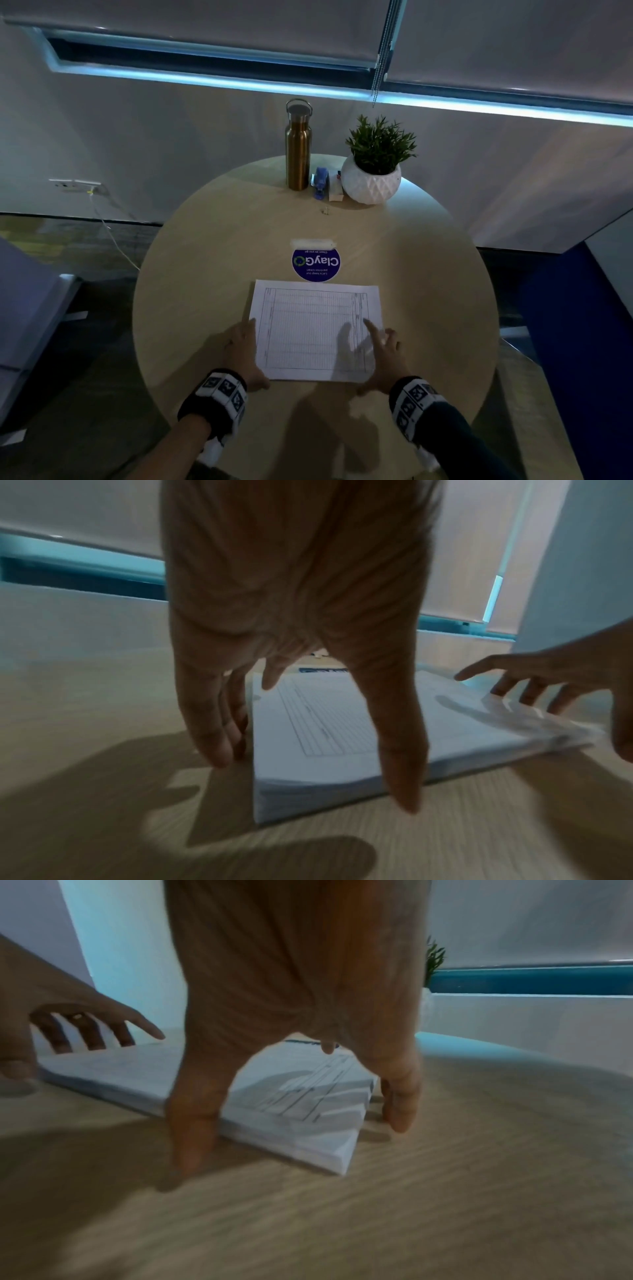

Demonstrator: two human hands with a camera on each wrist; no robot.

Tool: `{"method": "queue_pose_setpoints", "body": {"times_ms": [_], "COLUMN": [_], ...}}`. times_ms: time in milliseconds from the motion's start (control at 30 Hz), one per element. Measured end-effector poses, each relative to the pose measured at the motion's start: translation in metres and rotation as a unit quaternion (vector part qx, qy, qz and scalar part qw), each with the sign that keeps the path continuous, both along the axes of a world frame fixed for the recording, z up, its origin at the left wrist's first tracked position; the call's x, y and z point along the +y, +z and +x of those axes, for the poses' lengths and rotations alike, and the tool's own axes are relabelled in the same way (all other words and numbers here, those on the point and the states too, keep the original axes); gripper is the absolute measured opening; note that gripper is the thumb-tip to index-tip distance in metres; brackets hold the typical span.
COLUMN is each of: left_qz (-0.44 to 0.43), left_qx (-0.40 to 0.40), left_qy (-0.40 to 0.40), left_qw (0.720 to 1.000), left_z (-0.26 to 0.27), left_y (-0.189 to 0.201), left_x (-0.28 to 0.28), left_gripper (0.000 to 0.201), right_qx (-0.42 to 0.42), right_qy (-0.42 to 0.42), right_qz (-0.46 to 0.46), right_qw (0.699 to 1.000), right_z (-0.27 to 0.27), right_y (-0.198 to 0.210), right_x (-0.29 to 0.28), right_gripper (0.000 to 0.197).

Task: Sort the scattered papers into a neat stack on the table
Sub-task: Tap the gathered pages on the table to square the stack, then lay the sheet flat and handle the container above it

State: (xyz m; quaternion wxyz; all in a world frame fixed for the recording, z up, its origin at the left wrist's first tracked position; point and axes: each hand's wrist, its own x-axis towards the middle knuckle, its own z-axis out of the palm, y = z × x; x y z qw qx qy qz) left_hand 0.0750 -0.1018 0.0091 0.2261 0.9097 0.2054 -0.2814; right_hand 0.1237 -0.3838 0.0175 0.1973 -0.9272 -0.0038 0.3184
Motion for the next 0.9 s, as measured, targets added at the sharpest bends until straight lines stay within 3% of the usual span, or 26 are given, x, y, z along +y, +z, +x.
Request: {"method": "queue_pose_setpoints", "body": {"times_ms": [67, 200, 300, 500, 633, 767, 900], "left_qz": [0.054, 0.107, 0.113, 0.090, 0.035, 0.028, 0.014], "left_qx": [0.042, 0.046, 0.028, 0.018, -0.028, -0.026, 0.031], "left_qy": [-0.044, -0.083, -0.091, -0.081, -0.107, -0.160, -0.176], "left_qw": [0.997, 0.990, 0.989, 0.992, 0.993, 0.986, 0.984], "left_z": [-0.002, 0.003, 0.002, 0.001, 0.021, 0.048, 0.062], "left_y": [0.005, 0.011, 0.011, 0.022, 0.031, 0.025, 0.013], "left_x": [-0.005, -0.009, -0.010, -0.008, -0.014, -0.031, -0.049], "left_gripper": [0.125, 0.102, 0.092, 0.113, 0.114, 0.112, 0.117], "right_qx": [-0.002, -0.038, -0.035, 0.032, 0.050, -0.029, -0.152], "right_qy": [0.021, -0.005, -0.012, 0.022, 0.061, 0.041, 0.037], "right_qz": [-0.032, -0.016, -0.012, -0.053, -0.109, -0.128, -0.048], "right_qw": [0.999, 0.999, 0.999, 0.998, 0.991, 0.990, 0.987], "right_z": [-0.007, -0.012, -0.012, 0.003, 0.047, 0.114, 0.185], "right_y": [-0.003, -0.001, 0.001, 0.013, 0.040, 0.069, 0.076], "right_x": [0.000, 0.003, 0.005, -0.005, -0.028, -0.032, -0.002], "right_gripper": [0.127, 0.092, 0.087, 0.100, 0.075, 0.046, 0.030]}}
